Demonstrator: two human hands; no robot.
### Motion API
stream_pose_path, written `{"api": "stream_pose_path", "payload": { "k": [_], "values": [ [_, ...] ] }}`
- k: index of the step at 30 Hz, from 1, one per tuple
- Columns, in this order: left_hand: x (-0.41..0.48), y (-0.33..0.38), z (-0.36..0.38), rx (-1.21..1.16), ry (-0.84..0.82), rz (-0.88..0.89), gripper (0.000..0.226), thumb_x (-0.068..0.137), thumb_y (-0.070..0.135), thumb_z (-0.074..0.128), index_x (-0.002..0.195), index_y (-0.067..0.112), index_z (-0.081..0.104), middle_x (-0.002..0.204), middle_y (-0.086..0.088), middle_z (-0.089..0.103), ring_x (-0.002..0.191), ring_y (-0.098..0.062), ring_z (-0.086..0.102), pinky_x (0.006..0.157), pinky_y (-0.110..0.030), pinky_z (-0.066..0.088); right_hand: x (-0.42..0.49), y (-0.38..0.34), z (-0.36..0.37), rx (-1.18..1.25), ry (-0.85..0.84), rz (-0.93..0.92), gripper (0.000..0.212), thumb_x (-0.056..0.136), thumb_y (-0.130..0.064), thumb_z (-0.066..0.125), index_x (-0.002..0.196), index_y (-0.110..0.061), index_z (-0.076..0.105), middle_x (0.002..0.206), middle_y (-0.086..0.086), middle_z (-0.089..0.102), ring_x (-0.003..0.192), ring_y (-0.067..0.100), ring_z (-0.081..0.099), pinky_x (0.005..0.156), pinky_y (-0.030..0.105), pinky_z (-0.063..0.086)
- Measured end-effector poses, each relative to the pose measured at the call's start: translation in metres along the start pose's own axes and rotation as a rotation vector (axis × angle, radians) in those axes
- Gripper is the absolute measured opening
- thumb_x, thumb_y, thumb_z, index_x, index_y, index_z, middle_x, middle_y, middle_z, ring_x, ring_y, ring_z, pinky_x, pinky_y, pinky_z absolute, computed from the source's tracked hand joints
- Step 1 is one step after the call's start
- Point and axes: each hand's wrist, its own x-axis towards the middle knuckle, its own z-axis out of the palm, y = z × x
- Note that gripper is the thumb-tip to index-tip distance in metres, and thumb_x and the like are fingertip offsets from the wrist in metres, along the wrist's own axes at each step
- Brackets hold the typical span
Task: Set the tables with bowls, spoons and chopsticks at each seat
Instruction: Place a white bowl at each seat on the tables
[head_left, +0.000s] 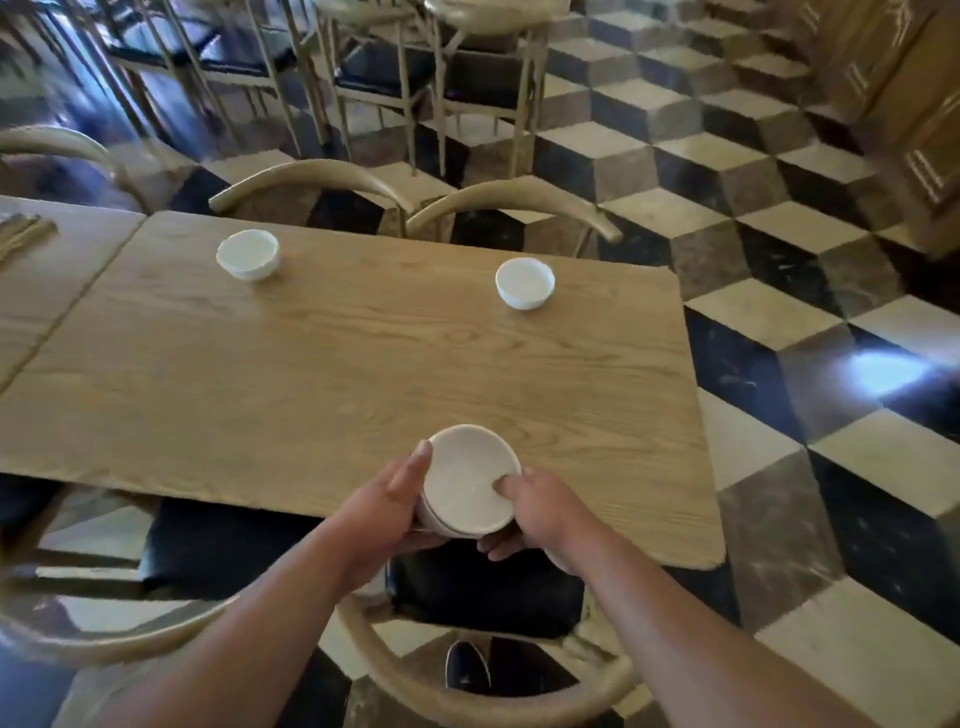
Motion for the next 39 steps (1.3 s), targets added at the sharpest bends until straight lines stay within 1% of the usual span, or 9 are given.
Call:
{"api": "stream_pose_path", "payload": {
  "k": [4,8,12,15,18,22,27,30,39],
  "values": [
    [0.035,0.017,0.004,-0.052,-0.046,-0.030,0.067,0.074,0.077,0.058,0.128,0.038,0.071,0.122,-0.011,0.077,0.105,-0.025,0.079,0.081,-0.041,0.067,0.024,-0.014,-0.022,0.083,0.007,0.037,0.015,0.111,-0.014,0.047,0.121,-0.006,0.055,0.097,0.026,0.070,0.061,0.034,0.076,0.057,0.045,0.067],
    [0.060,0.027,0.009,-0.106,-0.104,-0.059,0.047,0.086,0.071,0.060,0.118,0.042,0.079,0.112,-0.007,0.082,0.096,-0.025,0.081,0.080,-0.041,0.067,0.039,-0.024,-0.039,0.109,0.040,0.032,0.022,0.110,-0.012,0.047,0.128,-0.002,0.055,0.115,0.034,0.069,0.071,0.041,0.075,0.061,0.048,0.067],
    [0.079,0.032,0.002,-0.050,-0.084,-0.069,0.032,0.108,0.052,0.051,0.125,0.042,0.077,0.128,-0.014,0.074,0.102,-0.031,0.079,0.079,-0.042,0.067,0.043,-0.031,-0.042,0.109,0.039,0.011,0.016,0.110,-0.012,0.044,0.112,-0.007,0.059,0.101,0.031,0.071,0.073,0.041,0.074,0.060,0.046,0.065],
    [0.093,0.033,-0.007,-0.013,-0.006,-0.064,0.032,0.111,0.041,0.050,0.131,0.028,0.072,0.125,-0.015,0.074,0.091,-0.030,0.082,0.071,-0.040,0.066,0.046,-0.032,-0.040,0.108,0.099,0.005,0.020,0.111,-0.014,0.044,0.119,-0.004,0.060,0.106,0.031,0.072,0.076,0.041,0.075,0.061,0.046,0.066],
    [0.105,0.029,-0.015,0.065,-0.006,-0.086,0.023,0.110,0.023,0.052,0.125,0.025,0.071,0.119,-0.014,0.076,0.087,-0.027,0.083,0.068,-0.038,0.067,0.049,-0.027,-0.037,0.175,0.204,-0.012,0.023,0.111,-0.015,0.045,0.124,-0.004,0.061,0.118,0.030,0.069,0.088,0.046,0.077,0.062,0.048,0.067],
    [0.115,0.020,-0.029,0.181,0.081,-0.118,0.040,0.098,-0.001,0.047,0.117,0.029,0.067,0.119,-0.012,0.069,0.098,-0.032,0.075,0.061,-0.039,0.067,0.059,-0.013,-0.035,0.298,0.358,-0.034,0.020,0.108,-0.012,0.045,0.103,-0.016,0.064,0.118,0.024,0.065,0.097,0.045,0.072,0.051,0.037,0.061],
    [0.119,0.014,-0.056,0.242,0.188,-0.143,0.039,0.101,0.004,0.045,0.131,0.028,0.053,0.115,-0.016,0.070,0.074,-0.033,0.083,0.054,-0.038,0.065,0.089,0.021,-0.037,0.098,0.509,0.055,0.016,0.103,-0.010,0.049,0.115,-0.019,0.056,0.110,0.006,0.059,0.080,0.027,0.066,0.045,0.029,0.054],
    [0.120,0.014,-0.066,0.260,0.220,-0.116,0.039,0.102,0.002,0.044,0.129,0.028,0.051,0.112,-0.018,0.070,0.066,-0.030,0.082,0.052,-0.037,0.064,0.105,0.036,-0.033,0.036,0.531,0.082,0.023,0.102,-0.007,0.051,0.122,-0.020,0.051,0.109,-0.002,0.055,0.086,0.025,0.065,0.047,0.029,0.056],
    [0.118,0.011,-0.072,0.234,0.237,-0.095,0.043,0.099,-0.001,0.046,0.130,0.028,0.054,0.117,-0.008,0.062,0.092,-0.037,0.076,0.061,-0.041,0.068,0.116,0.042,-0.027,-0.064,0.582,0.087,0.028,0.102,-0.007,0.052,0.124,-0.024,0.050,0.119,0.008,0.058,0.071,0.026,0.070,0.044,0.028,0.056]
  ]
}}
